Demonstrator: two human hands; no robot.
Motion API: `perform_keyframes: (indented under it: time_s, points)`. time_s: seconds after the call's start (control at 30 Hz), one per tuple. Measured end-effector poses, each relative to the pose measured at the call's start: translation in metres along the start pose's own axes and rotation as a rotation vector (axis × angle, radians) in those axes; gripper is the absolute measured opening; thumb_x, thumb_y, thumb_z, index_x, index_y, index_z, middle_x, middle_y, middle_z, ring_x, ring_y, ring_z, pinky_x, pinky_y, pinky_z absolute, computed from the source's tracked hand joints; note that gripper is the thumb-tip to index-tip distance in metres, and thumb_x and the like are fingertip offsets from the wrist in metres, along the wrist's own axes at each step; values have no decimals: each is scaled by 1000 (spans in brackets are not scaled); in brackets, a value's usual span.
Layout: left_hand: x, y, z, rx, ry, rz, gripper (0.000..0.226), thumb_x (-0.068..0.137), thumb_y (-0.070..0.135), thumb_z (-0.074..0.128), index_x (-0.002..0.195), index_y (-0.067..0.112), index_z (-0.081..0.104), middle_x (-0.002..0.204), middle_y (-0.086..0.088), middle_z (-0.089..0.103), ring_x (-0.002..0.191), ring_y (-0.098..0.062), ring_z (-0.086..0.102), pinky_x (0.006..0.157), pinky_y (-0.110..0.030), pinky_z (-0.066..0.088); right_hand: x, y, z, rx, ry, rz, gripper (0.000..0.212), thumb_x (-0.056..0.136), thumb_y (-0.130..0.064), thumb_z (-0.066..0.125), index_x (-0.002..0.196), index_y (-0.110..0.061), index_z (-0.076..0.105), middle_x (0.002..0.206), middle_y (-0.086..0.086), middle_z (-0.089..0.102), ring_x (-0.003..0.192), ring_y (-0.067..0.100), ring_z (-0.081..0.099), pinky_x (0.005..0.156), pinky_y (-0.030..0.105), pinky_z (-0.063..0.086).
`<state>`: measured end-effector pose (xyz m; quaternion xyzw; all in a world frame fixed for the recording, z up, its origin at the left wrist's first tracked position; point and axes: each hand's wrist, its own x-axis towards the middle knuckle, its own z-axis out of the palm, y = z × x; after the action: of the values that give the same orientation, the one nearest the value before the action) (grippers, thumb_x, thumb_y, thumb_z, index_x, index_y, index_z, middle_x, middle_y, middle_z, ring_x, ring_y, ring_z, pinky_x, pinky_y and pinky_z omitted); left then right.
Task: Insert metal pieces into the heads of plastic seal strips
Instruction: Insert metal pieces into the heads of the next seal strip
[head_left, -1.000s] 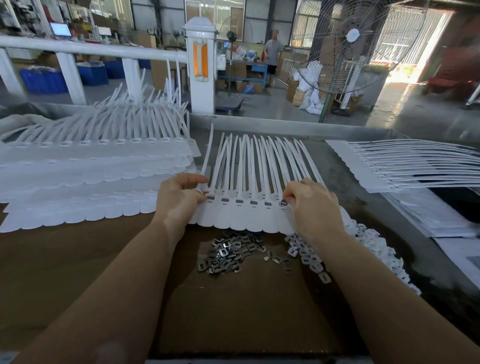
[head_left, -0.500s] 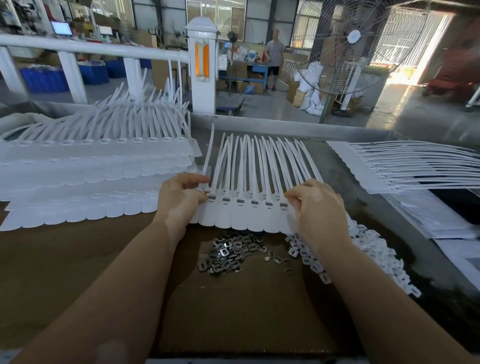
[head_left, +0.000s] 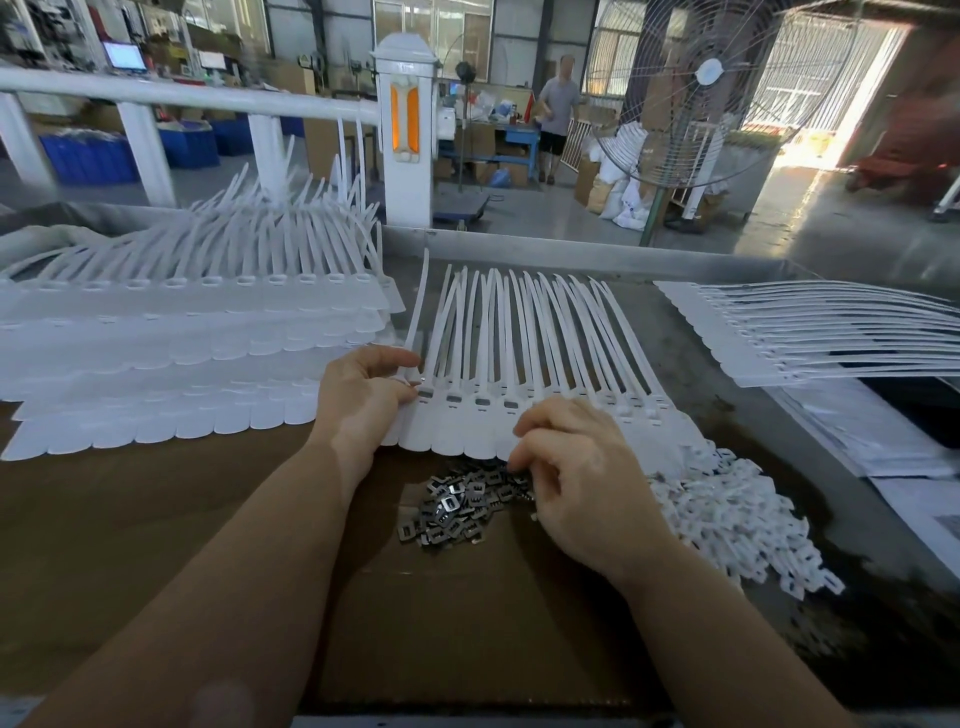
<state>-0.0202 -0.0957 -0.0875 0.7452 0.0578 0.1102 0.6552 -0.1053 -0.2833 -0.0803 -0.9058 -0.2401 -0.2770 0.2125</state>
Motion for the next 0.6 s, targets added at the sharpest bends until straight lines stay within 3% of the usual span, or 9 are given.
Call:
perform_keyframes:
  time_s: [0.2,0.37,0.6]
  points:
    - [-1,2,0,17,-3,5,37,79,-7,62,79,29,66,90,13,53,83,1,48,65,-10,32,-2,0,0,-6,-117,-31,10,70,-8,62,75,-12,70,93,0,62,92,17,55,84,32,43]
    - [-2,1,-1,30,-1,0,37,79,-6,63,77,30,66,92,11,54,95,-13,50,80,-20,35,-3,4,2,-3,-160,-33,6,73,-16,71,78,-14,72,94,-1,61,91,15,54,85,31,41]
    - [-3,2,0,31,-5,21,35,79,-5,63,77,30,67,91,13,53,89,-7,48,66,-10,32,-3,6,1,59,-101,-8,11,70,-8,73,72,-14,64,88,-3,61,88,14,54,83,27,41]
